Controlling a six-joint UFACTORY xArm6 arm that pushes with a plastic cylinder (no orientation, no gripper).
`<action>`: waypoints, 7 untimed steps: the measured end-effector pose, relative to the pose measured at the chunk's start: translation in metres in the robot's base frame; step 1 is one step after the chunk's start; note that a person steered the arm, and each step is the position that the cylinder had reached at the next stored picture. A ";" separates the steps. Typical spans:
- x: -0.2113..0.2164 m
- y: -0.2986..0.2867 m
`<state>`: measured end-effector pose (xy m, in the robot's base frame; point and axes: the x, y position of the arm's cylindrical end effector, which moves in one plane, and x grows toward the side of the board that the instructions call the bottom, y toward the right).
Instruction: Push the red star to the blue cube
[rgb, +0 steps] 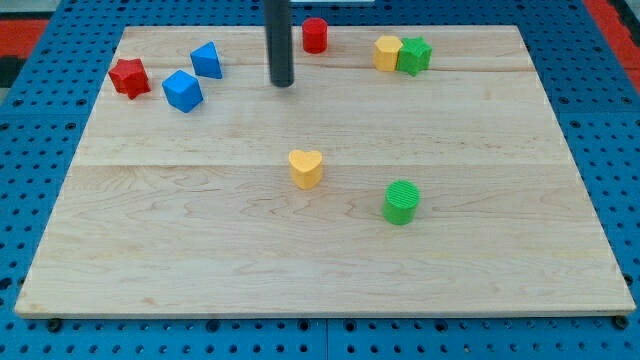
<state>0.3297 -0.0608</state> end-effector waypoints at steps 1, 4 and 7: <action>0.056 -0.043; 0.033 -0.244; 0.000 -0.222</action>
<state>0.3294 -0.2828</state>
